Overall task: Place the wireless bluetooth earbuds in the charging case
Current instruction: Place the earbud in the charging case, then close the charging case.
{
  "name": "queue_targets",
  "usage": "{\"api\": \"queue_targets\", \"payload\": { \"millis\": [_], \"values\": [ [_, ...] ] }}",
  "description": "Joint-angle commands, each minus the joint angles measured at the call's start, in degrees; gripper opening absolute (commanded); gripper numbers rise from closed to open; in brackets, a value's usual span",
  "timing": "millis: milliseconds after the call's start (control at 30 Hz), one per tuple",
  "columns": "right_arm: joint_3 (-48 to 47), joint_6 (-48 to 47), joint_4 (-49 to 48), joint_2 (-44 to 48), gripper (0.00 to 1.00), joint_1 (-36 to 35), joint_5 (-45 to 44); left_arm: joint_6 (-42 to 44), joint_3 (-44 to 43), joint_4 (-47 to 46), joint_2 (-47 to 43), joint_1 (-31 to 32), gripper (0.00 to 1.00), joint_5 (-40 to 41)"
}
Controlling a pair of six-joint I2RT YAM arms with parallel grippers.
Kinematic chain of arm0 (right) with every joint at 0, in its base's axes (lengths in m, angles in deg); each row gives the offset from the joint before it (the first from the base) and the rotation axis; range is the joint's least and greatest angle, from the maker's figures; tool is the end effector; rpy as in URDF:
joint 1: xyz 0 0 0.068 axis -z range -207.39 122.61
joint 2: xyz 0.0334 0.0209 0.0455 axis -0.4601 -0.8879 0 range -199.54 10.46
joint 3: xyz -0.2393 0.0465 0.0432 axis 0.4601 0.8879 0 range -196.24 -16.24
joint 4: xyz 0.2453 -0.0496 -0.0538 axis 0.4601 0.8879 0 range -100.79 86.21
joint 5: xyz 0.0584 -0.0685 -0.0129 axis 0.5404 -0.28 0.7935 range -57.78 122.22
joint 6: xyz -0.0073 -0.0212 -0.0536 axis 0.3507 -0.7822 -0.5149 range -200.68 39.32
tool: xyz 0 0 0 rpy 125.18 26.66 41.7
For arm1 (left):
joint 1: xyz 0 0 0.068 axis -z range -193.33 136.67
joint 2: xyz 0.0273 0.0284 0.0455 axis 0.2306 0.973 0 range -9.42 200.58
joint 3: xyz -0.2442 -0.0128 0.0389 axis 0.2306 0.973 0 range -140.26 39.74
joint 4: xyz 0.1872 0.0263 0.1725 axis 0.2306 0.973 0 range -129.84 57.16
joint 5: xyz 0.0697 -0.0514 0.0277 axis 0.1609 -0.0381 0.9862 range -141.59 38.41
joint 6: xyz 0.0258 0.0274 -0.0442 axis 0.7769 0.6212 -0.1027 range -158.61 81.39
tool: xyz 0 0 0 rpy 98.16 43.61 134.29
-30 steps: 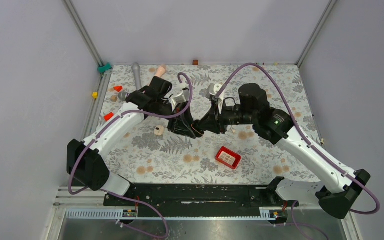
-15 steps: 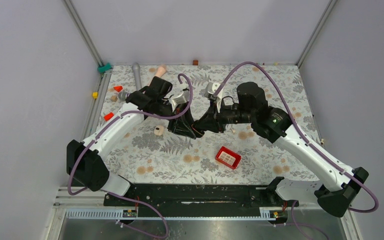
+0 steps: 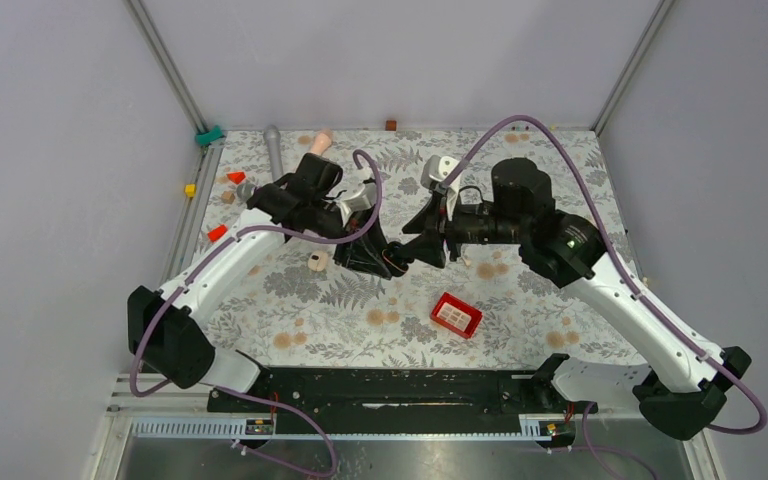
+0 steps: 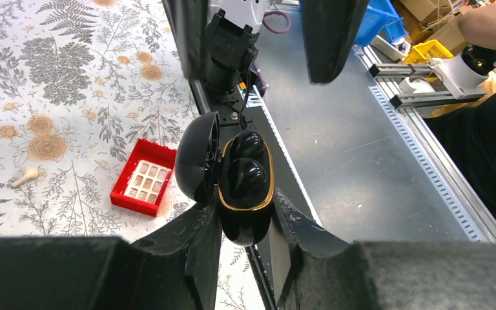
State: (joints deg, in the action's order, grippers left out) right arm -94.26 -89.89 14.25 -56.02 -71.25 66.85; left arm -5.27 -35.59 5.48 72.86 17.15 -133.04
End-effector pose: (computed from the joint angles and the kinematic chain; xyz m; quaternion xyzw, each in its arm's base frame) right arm 0.1658 0.1921 0.4129 -0.4998 0.5884 0.3991 0.4946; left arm 0.2219 -0.1784 0.3164 0.5582 0.4972 -0.6111 0.2604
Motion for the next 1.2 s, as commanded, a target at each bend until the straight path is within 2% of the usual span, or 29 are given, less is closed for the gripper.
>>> {"api": "queue_targets", "payload": {
  "millis": [0,167,200,400,533,600,733,1167],
  "values": [
    [-2.3,-1.61,1.32,2.76,0.57,0.11,-4.04,2.25,0.5,-1.74,-3.76,0.23,0.04,1.55],
    [0.37,-0.47,-0.86,4.77,0.96,2.71,-6.9,8.92,0.72,1.93,-7.51,0.28,0.04,8.9],
    [1.0,0.45,-1.81,5.04,0.99,3.56,-6.75,10.03,0.78,2.59,-8.25,0.28,0.04,10.84],
    [6.71,5.92,-9.41,5.15,1.0,8.28,-7.26,15.28,1.93,5.1,-12.53,0.29,0.04,17.59],
    [10.92,7.38,-13.76,2.88,0.99,8.52,-7.34,16.23,5.33,4.17,-13.9,0.6,0.05,17.2],
    [11.87,7.84,-15.06,1.02,1.0,8.54,-3.62,14.62,7.76,1.01,-14.71,0.75,0.06,17.14],
    [11.43,8.23,-14.61,-2.5,1.0,8.49,3.26,11.99,11.17,-3.65,-16.33,0.79,0.07,16.92],
    [10.87,1.31,-9.33,-4.13,0.99,5.99,4.52,10.4,11.2,-4.53,-16.07,0.77,0.07,15.42]
  ]
}}
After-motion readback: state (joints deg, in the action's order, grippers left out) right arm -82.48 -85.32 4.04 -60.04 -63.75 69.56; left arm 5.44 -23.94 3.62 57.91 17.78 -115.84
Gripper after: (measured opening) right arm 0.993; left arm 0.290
